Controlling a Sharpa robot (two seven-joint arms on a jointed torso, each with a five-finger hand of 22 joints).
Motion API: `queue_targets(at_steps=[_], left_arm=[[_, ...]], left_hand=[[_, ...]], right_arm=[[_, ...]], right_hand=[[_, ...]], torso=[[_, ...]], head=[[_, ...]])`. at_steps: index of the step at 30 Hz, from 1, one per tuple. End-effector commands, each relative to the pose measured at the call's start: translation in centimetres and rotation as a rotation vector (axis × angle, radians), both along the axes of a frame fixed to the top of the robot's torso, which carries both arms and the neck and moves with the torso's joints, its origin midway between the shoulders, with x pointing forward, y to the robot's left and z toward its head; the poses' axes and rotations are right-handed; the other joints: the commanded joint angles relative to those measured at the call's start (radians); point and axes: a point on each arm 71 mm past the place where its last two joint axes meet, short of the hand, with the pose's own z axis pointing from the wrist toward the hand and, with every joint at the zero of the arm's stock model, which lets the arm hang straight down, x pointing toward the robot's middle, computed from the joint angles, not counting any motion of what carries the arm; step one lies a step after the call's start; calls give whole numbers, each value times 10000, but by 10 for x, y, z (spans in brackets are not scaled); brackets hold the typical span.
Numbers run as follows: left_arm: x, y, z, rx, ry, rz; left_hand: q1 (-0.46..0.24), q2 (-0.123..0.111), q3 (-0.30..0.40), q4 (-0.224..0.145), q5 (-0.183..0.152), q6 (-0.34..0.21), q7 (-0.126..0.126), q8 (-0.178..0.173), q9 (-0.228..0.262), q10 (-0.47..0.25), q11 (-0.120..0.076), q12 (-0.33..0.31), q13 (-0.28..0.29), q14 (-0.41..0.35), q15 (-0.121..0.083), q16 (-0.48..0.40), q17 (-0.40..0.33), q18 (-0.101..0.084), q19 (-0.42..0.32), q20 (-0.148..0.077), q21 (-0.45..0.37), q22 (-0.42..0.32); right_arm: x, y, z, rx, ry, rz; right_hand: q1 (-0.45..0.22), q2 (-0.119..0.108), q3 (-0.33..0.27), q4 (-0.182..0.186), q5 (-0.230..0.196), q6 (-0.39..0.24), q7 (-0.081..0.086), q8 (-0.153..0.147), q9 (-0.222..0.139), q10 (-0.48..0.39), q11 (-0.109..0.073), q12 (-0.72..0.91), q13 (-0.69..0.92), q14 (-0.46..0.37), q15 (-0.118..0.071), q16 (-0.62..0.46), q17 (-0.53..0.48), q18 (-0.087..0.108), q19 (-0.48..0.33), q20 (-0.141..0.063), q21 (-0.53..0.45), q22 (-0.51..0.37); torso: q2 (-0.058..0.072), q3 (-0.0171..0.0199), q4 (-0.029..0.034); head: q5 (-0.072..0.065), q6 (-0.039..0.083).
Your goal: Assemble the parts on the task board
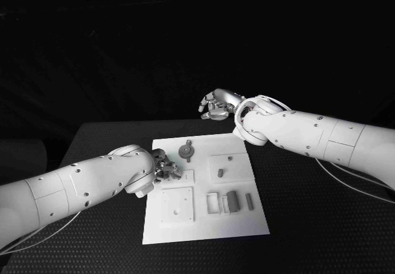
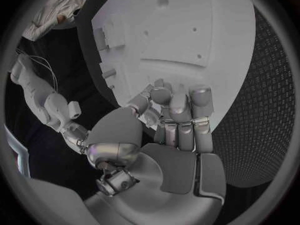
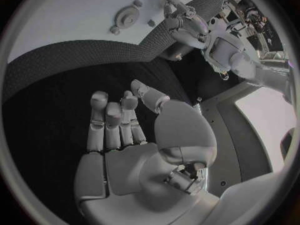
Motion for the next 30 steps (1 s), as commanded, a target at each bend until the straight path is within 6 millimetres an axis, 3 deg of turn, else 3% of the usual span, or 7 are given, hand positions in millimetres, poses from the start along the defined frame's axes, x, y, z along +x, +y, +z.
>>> queue_targets(at_steps=[1, 30], left_arm=[[-3, 0, -4, 274, 177, -192], [0, -3, -1, 889, -571, -673]], left_hand=[[6, 127, 31, 9, 33, 138, -86, 34, -7, -76, 14, 56, -4, 83, -172, 51, -20, 653, -44, -31, 62, 219], [-160, 17, 40, 59, 36, 312, -136, 86, 72, -71, -32, 62, -45, 12, -206, 228, -261, 643, -74, -33, 138, 204]], right_arm=[[-1, 2, 0, -36, 52, 156], [-1, 3, 0, -35, 86, 195]], right_hand=[[72, -8, -46, -9, 19, 1506, -64, -22, 18, -792, -126, -21, 12, 1, -52, -34, 14, 135, -45, 8, -40, 89], [79, -8, -63, -7, 19, 1504, -62, -25, 31, -795, -124, -21, 19, -2, -51, -35, 20, 135, -48, 15, -42, 95]], torso=[[4, 0, 1], [0, 3, -1]], head=[[3, -10], [24, -35]])
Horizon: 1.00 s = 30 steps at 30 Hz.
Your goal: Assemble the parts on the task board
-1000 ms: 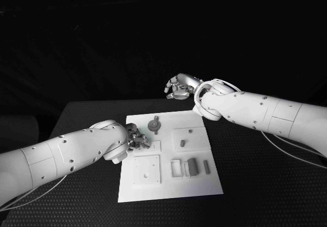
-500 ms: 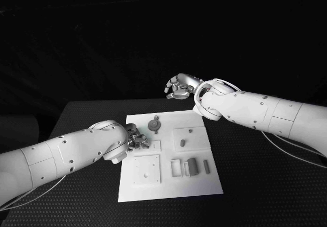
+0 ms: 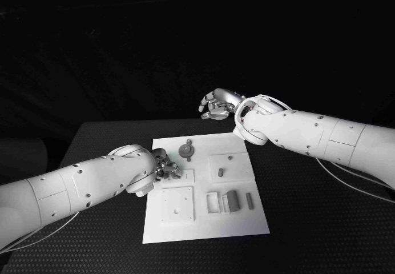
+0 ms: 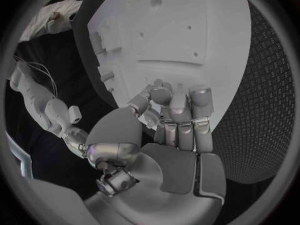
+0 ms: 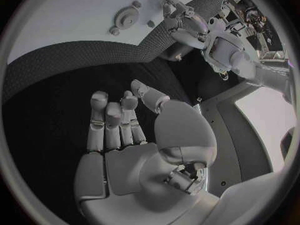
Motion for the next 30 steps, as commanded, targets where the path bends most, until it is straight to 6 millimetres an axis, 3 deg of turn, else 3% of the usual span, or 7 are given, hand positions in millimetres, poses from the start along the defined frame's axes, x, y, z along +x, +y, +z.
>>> queue_targets(at_steps=[1, 30], left_arm=[[0, 0, -1, 586, -315, -412], [-3, -11, -3, 895, -289, -1034]], left_hand=[[-131, -26, 49, 57, 37, 241, -156, 39, -6, -68, -34, 64, -14, 3, -198, 56, -36, 641, -54, -49, 64, 206], [-442, -52, 284, 175, 137, 730, -333, 269, 181, -5, -196, 177, -192, -126, -283, 650, -571, 586, -42, -36, 198, 201]], right_arm=[[-1, 3, 0, -21, 44, 168], [-1, 4, 0, -33, 92, 213]], right_hand=[[79, -8, -63, -7, 19, 1504, -61, -25, 13, -795, -124, -22, 13, 10, -73, -35, 11, 134, -48, 15, -42, 95], [82, -7, -76, -5, 20, 1502, -61, -28, 24, -797, -123, -23, 17, 6, -72, -38, 15, 134, -51, 21, -46, 99]], torso=[[-1, 1, 1], [0, 3, 0]], head=[[6, -3], [8, -49]])
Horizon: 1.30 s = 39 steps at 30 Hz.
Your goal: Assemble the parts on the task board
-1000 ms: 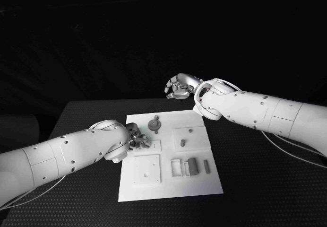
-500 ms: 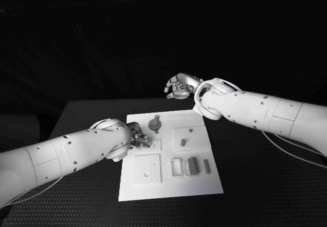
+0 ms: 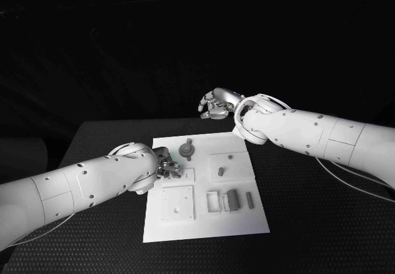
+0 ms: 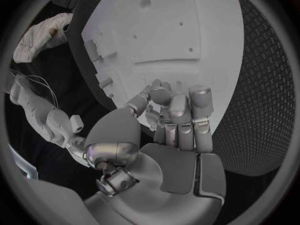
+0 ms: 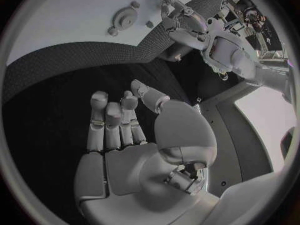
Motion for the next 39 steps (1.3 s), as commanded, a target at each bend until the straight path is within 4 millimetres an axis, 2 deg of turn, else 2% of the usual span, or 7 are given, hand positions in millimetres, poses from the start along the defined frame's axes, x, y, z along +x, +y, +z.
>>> queue_targets(at_steps=[1, 7, 12, 26, 33, 36, 39], left_arm=[[-4, -4, -5, 194, 138, -338], [-4, -3, -6, 250, 151, -389], [-4, -2, -6, 320, 134, -420], [-3, -1, -6, 476, 97, -515], [-2, -1, -5, 353, -63, -419], [-2, -1, -5, 251, -13, -329], [-2, 0, -5, 169, 43, -248]], left_hand=[[-67, 48, 71, 10, 70, 597, -388, 69, 26, 18, -84, 59, -28, -23, -124, 90, -46, 585, -7, -41, 50, 204], [-332, 258, 123, -7, 489, 753, -473, 258, 155, 46, -165, 142, -177, -96, -113, 440, -280, 564, -14, -34, 117, 207], [-528, 330, 261, -125, 1001, 810, -528, 453, 275, 70, -212, 240, -384, -188, -108, 744, -519, 563, -21, -41, 184, 205], [-580, 366, 343, -147, 1151, 830, -552, 577, 354, 71, -232, 354, -463, -228, -111, 920, -670, 563, -16, -45, 234, 208], [-682, 306, 352, -124, 695, 708, -532, 614, 390, 13, -207, 456, -573, -321, -136, 1061, -895, 566, -44, -48, 251, 193], [-831, 149, 283, -39, 70, 632, -498, 587, 377, -40, -177, 500, -627, -387, -179, 1101, -1059, 570, -72, -49, 226, 175], [-1063, -86, 143, 75, 13, 555, -472, 539, 357, -105, -150, 507, -662, -443, -207, 1107, -1184, 575, -106, -52, 189, 163]], right_arm=[[0, 2, 0, -25, 42, 146], [0, 1, 0, -28, 45, 143], [0, 1, 0, -37, 61, 144], [-1, 0, 0, -50, 91, 162], [0, 0, 0, -47, 93, 148], [-1, 0, 0, -48, 100, 141], [-1, 0, 0, -50, 109, 144]], right_hand=[[82, -7, -76, -5, 20, 1502, -61, -29, 18, -797, -123, -23, 11, -3, -49, -39, 16, 134, -52, 21, -46, 99], [82, -8, -79, -5, 20, 1501, -61, -29, 20, -798, -123, -23, 12, -3, -49, -39, 17, 134, -52, 22, -47, 100], [84, -7, -80, -6, 20, 1501, -62, -30, 21, -798, -123, -23, 13, -4, -49, -40, 17, 134, -53, 23, -48, 100], [84, -6, -85, -4, 21, 1501, -61, -31, 26, -799, -123, -24, 15, -5, -49, -41, 19, 134, -53, 25, -49, 102], [82, -11, -89, -4, 20, 1499, -61, -33, 28, -800, -123, -25, 15, -6, -48, -42, 20, 134, -54, 27, -50, 103], [79, -18, -93, -4, 19, 1497, -60, -35, 29, -801, -122, -26, 16, -7, -48, -43, 20, 134, -56, 28, -51, 103], [78, -22, -95, -4, 19, 1495, -60, -36, 30, -802, -122, -27, 16, -8, -48, -44, 20, 134, -57, 29, -52, 104]], torso=[[-1, 1, 1], [-3, -4, 6], [-2, -2, 1], [-3, -2, 4], [-1, 0, 1], [-2, -1, 2], [-4, -1, 4]], head=[[-3, -6], [-3, -14], [-4, -22], [-10, -36], [-9, -28], [-14, -25], [-17, -26]])
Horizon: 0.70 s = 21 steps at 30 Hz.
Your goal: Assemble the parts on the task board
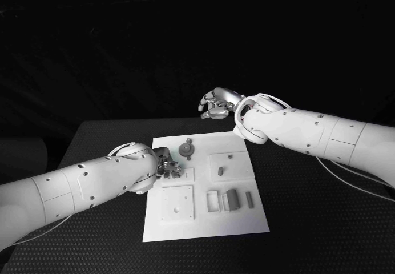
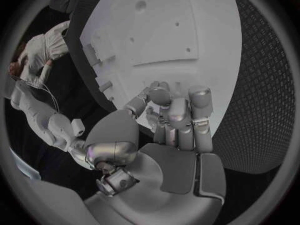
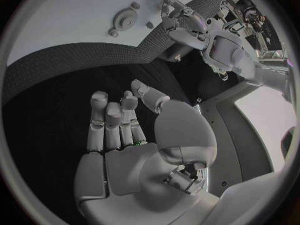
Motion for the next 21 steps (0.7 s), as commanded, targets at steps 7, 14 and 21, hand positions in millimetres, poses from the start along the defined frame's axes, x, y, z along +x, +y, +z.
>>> queue_targets(at_steps=[7, 14, 21], left_arm=[[-1, 1, -4, -104, 248, 97], [-1, 1, -4, -145, 260, 114], [-1, 2, -4, -152, 268, 143]], left_hand=[[-654, -561, -333, 353, -109, 282, -310, -147, -29, -125, 39, 44, -66, -294, -167, 68, -227, 592, -36, -66, -65, 144], [-905, -691, -391, 480, -116, 156, -266, -264, -96, -112, 77, 61, -110, -313, -143, 135, -301, 610, -34, -85, -67, 155], [-1064, -781, -416, 561, -119, 163, -266, -277, -105, -116, 77, 72, -130, -331, -145, 172, -346, 618, -37, -91, -71, 157]], right_arm=[[-1, 1, 0, -29, 64, 135], [-1, 1, 0, -36, 80, 149], [-1, 1, 0, -36, 86, 146]], right_hand=[[78, -27, -41, -4, 20, 1495, -60, -38, 15, -804, -121, -29, 11, -8, -73, -46, 13, 133, -59, 30, -54, 104], [79, -31, -43, -3, 20, 1495, -61, -39, 18, -806, -121, -30, 11, -10, -72, -48, 13, 133, -60, 32, -56, 105], [82, -31, -43, -3, 21, 1496, -62, -40, 20, -807, -122, -31, 12, -11, -72, -49, 14, 133, -61, 33, -57, 106]], torso=[[2, 0, 1], [0, -2, 1], [1, 0, 0]], head=[[-8, 1], [-7, -3], [-10, -6]])
